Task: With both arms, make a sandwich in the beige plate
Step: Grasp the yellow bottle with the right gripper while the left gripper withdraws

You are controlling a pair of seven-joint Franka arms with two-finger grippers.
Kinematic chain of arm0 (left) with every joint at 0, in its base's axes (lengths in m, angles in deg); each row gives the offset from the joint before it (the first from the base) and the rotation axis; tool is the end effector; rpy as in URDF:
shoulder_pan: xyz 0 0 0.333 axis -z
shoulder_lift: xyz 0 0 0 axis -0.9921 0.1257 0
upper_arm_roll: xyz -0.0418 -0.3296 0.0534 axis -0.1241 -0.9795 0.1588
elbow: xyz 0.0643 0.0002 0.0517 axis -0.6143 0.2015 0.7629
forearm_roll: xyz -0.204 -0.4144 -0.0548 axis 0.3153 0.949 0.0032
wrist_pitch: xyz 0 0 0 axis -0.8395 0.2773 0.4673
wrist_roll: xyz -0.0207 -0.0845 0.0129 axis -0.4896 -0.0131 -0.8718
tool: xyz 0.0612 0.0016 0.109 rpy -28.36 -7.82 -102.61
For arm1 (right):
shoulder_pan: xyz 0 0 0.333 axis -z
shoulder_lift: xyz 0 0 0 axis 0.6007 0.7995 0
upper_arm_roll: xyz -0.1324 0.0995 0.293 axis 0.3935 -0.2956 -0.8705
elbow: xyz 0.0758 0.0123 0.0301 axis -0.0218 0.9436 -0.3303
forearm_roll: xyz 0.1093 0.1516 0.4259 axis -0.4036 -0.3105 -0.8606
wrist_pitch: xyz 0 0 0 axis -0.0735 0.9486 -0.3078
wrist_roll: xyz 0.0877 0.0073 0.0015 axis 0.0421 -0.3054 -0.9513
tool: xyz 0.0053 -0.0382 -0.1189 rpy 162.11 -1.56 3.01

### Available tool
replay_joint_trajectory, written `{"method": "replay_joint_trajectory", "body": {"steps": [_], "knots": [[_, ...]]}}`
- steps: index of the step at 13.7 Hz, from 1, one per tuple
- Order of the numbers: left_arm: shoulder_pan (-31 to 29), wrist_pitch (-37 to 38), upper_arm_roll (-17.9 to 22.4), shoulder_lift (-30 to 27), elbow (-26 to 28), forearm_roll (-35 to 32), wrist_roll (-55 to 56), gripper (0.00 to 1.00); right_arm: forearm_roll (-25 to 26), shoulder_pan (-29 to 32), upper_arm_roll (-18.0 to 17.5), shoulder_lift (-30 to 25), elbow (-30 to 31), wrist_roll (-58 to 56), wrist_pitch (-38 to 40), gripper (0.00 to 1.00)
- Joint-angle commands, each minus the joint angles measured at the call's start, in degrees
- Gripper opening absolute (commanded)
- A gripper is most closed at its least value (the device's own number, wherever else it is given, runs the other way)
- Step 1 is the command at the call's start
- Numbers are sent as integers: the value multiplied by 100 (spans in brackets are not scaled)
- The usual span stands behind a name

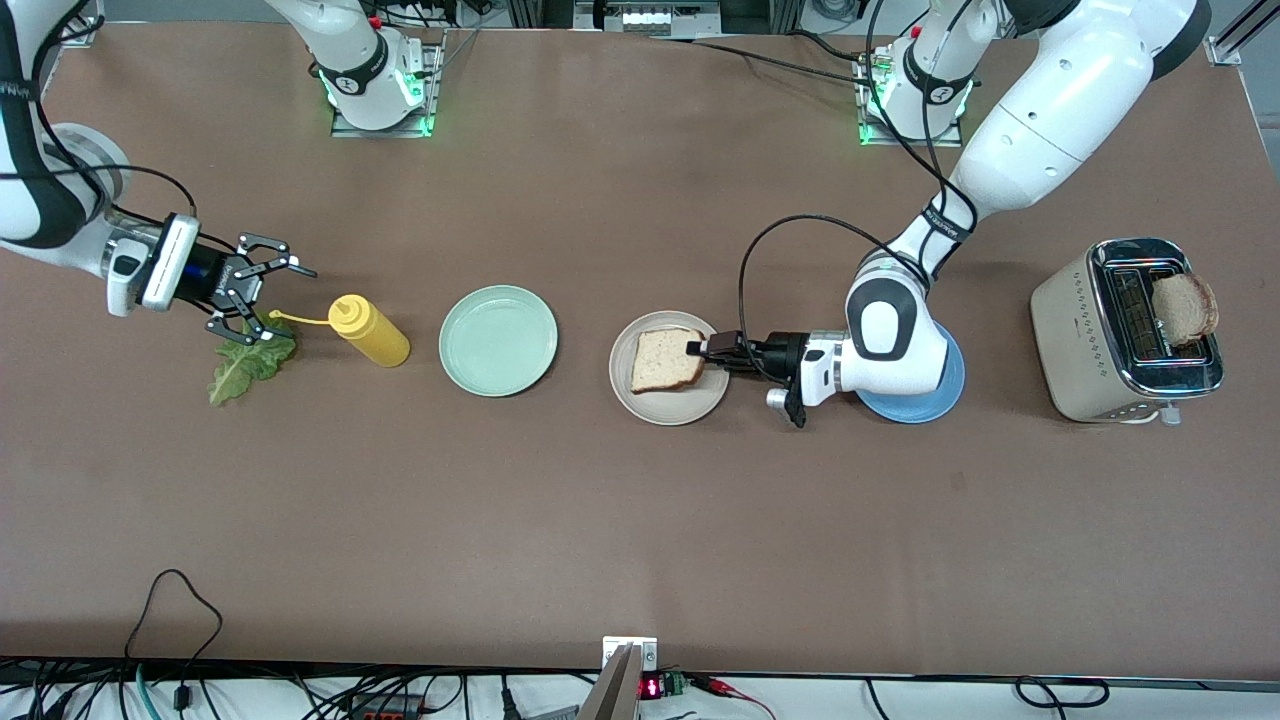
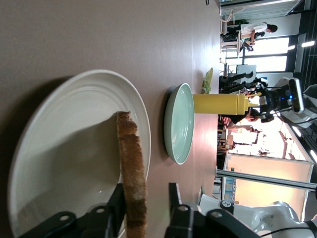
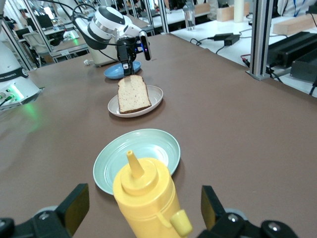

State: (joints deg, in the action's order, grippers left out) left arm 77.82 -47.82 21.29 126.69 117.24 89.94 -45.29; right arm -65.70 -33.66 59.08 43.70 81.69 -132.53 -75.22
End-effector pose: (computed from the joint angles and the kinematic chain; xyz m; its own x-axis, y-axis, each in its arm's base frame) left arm 0.6250 -0.3189 0.1048 0.9875 -0.1574 -0.0049 -0.0543 -0.3696 0.9276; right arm 0.5413 -0.0986 0.2112 0.2787 0.3867 0.8791 0.9484 -0.2548 -0.1887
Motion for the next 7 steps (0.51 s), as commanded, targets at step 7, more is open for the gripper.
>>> {"method": "replay_joint_trajectory", "body": {"steps": [7], "knots": [[-66, 88, 259, -829, 204, -1629, 309, 100, -830, 202, -32, 1723, -941, -1422, 1352, 100]]}}
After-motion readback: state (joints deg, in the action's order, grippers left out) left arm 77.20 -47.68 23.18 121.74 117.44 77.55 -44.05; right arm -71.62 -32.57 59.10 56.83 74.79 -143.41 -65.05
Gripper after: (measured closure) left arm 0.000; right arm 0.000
